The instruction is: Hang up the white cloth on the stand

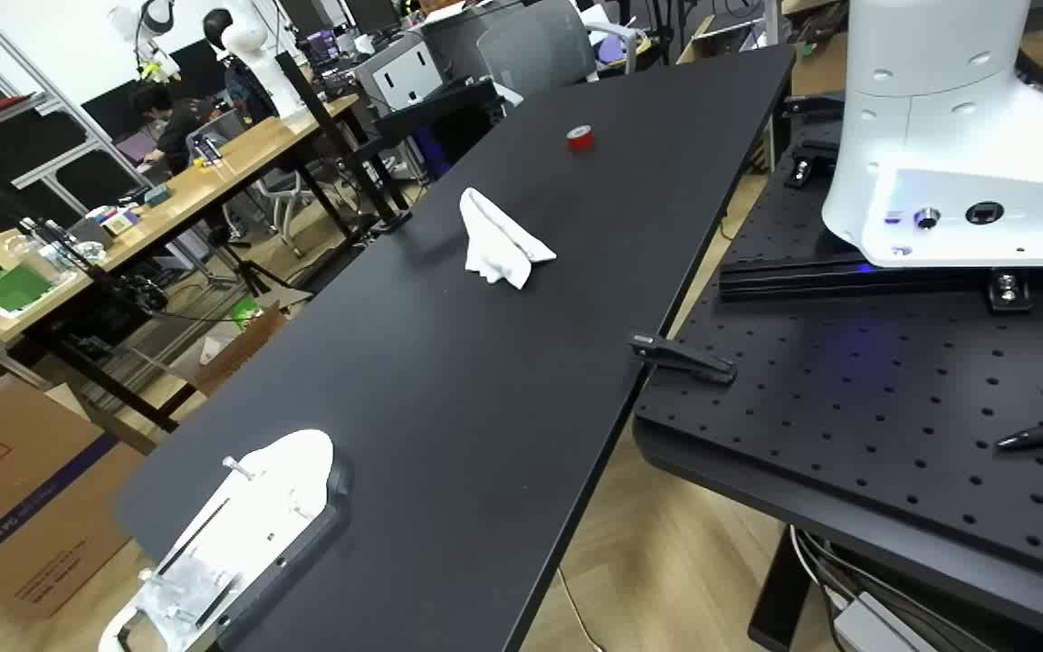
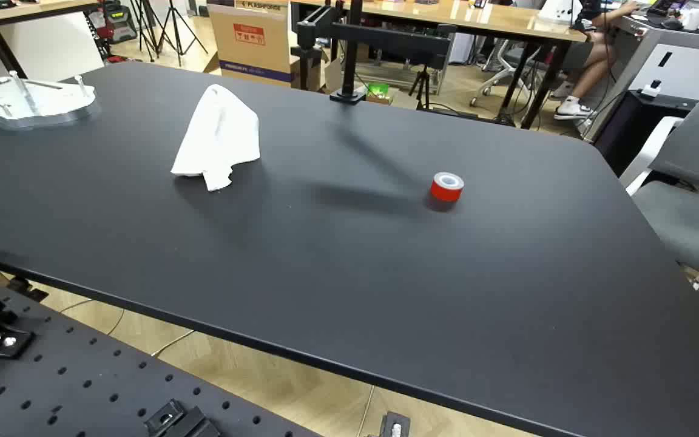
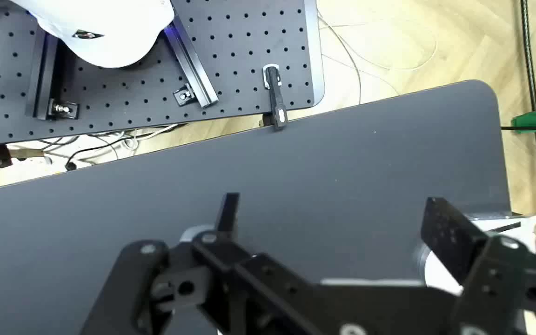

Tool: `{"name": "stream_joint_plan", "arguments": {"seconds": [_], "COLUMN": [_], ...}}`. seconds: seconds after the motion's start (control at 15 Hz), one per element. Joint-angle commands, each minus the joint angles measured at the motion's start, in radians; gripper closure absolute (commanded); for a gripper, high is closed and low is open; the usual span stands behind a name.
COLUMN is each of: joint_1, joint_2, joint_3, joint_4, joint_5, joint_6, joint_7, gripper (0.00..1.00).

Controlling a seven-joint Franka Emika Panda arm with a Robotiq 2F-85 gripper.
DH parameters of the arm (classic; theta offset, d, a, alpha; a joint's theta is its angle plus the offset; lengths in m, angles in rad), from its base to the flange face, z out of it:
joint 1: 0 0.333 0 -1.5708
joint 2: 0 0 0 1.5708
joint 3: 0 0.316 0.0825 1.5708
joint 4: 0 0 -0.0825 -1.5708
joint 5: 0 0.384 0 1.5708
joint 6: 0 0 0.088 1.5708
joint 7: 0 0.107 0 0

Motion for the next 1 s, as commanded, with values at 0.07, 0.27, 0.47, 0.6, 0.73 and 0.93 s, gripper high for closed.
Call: {"name": "stream_joint_plan", "arguments": {"seconds": [0.07, 0.27, 0.47, 0.6, 0.73, 0.93], "joint_1": [-0.031, -0.031, -0.031, -0.031, -0.044, -0.101], "joint_2": [-0.004, -0.005, -0.005, -0.005, 0.009, 0.063], "joint_3": [0.02, 0.02, 0.02, 0.02, 0.025, 0.048], "joint_4": [0.003, 0.003, 0.003, 0.003, 0.005, 0.004], "joint_5": [0.012, 0.012, 0.012, 0.012, 0.008, -0.008], "joint_6": [-0.007, -0.007, -0.007, -0.007, 0.008, 0.1], "joint_7": [-0.018, -0.019, -0.019, -0.019, -0.006, 0.031], "gripper": [0.0, 0.0, 0.0, 0.0, 0.0, 0.0]}}
